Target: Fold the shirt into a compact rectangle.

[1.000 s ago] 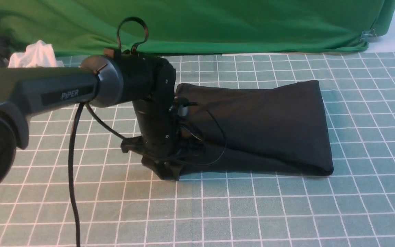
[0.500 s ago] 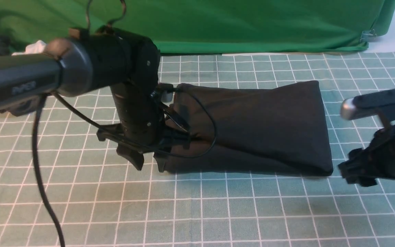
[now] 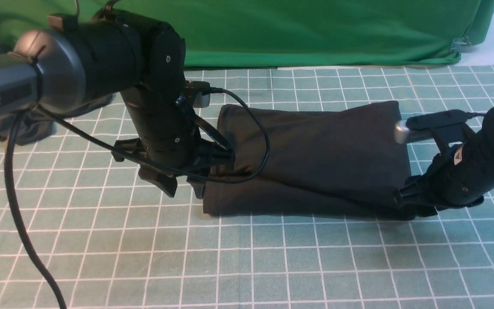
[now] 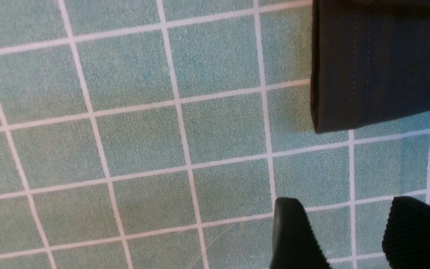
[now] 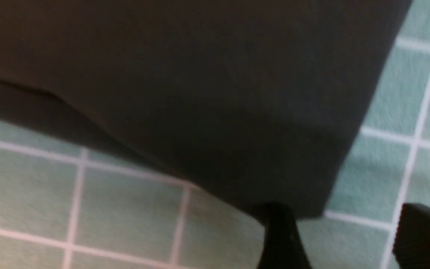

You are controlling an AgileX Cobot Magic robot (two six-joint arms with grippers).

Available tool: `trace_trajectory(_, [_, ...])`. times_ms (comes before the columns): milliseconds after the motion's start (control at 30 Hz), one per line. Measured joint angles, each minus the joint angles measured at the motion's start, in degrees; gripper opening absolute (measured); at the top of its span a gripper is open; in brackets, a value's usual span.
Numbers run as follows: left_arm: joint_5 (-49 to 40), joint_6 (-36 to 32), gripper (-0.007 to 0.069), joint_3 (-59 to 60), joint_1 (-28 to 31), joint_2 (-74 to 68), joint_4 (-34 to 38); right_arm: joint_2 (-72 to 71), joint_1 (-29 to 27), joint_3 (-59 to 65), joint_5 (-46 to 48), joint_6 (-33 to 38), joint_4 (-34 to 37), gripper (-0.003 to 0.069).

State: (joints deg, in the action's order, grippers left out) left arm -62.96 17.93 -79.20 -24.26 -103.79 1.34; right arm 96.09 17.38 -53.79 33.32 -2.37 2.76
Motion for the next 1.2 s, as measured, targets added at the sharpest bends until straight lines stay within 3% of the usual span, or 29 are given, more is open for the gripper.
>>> trace_trajectory(233, [8.23,4.03,0.0309,3.76,0.07,-1.51,0.00,2.32,3.78,-0.19,-3.16,0.00,0.22,0.0390])
trace_trajectory(467, [15.07,4.38,0.0310,4.56,0.07,-5.49,2.64,3.59,4.03,-0.26,-4.28,0.00,-0.87,0.0390])
trace_trajectory(733, [16.55,4.38,0.0310,4.56,0.07,-7.74,3.88,3.59,4.03,-0.26,-4.28,0.00,-2.76,0.0367])
trace_trajectory(1033, [17.60,4.38,0.0297,4.56,0.07,-9.47,4.73,5.81,4.03,-0.29,-4.81,0.00,-4.21,0.0265])
trace_trajectory(1133, [18.07,3.99,0.0244,4.56,0.07,-9.54,5.09,6.55,4.03,-0.45,-5.17,0.00,-4.67,0.0213])
trace_trajectory(1200, [18.69,2.81,0.0149,4.56,0.07,-9.54,5.71,6.83,4.03,-0.60,-5.30,0.00,-5.18,0.0116])
